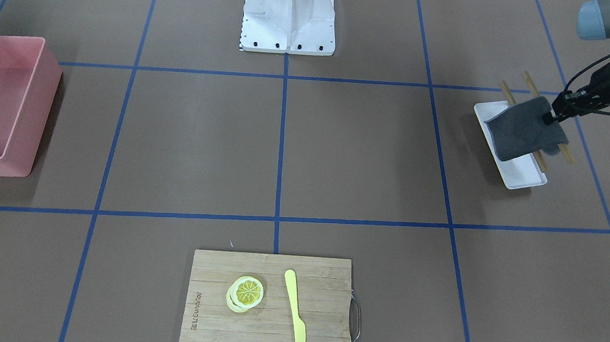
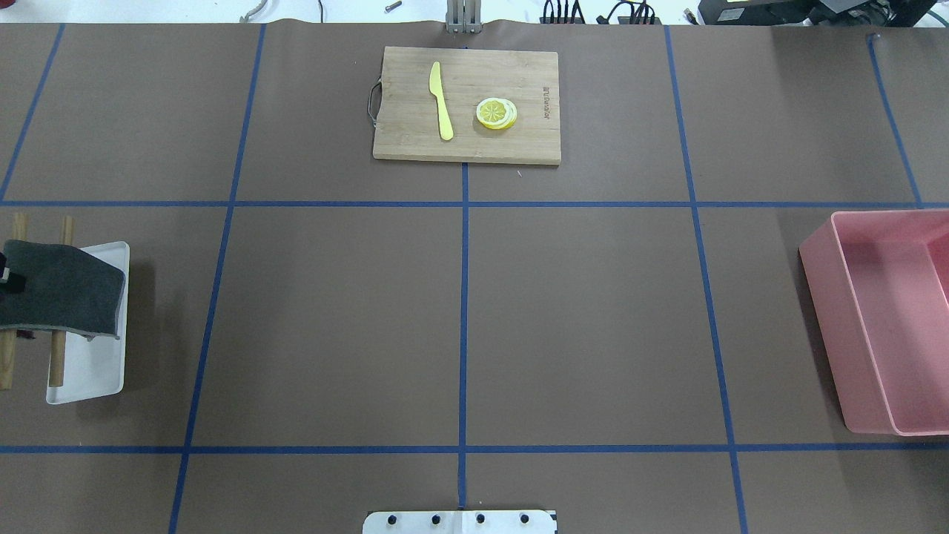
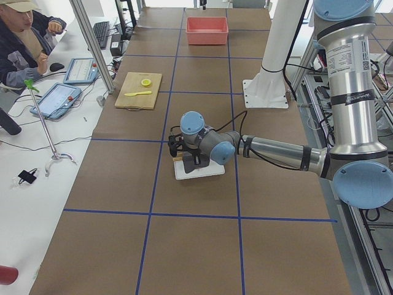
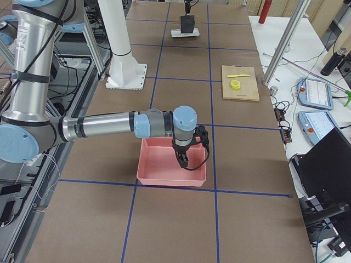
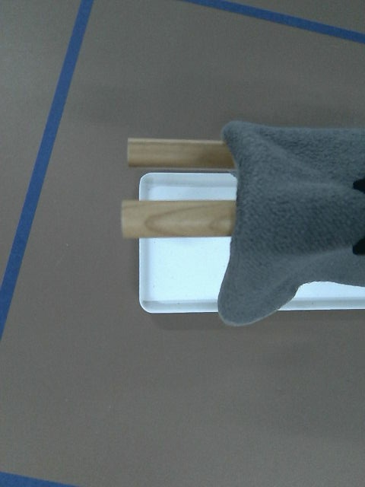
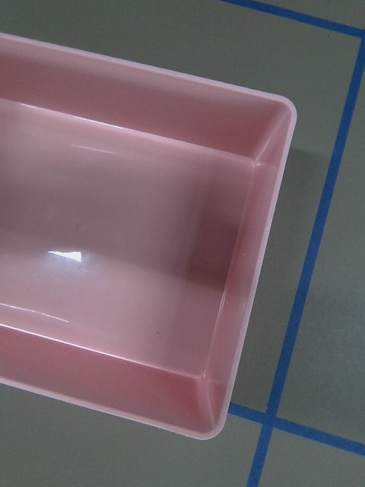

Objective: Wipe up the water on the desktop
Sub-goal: 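Close the left gripper on the grey towel over the wooden sticks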

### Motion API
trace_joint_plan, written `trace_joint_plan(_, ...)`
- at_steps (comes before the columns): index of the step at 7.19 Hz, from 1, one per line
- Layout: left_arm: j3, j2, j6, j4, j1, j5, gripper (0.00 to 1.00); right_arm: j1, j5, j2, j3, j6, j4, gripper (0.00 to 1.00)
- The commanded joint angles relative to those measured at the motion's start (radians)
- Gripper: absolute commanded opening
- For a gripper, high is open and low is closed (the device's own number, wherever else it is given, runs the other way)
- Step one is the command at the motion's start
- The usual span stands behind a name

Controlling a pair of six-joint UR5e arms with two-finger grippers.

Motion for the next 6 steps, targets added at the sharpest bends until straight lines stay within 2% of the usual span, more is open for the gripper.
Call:
trace_joint_plan(1, 0.006, 0.000, 0.000, -0.001, 0.002, 0.001, 0.00, -0.002, 0.000, 0.001, -0.001, 0.000, 0.000, 1.00)
trace_joint_plan(6, 0.044, -0.004, 0.000, -0.001, 0.006, -0.001, 0.00, -0.002, 0.000, 0.009, -0.001, 0.000, 0.000, 1.00)
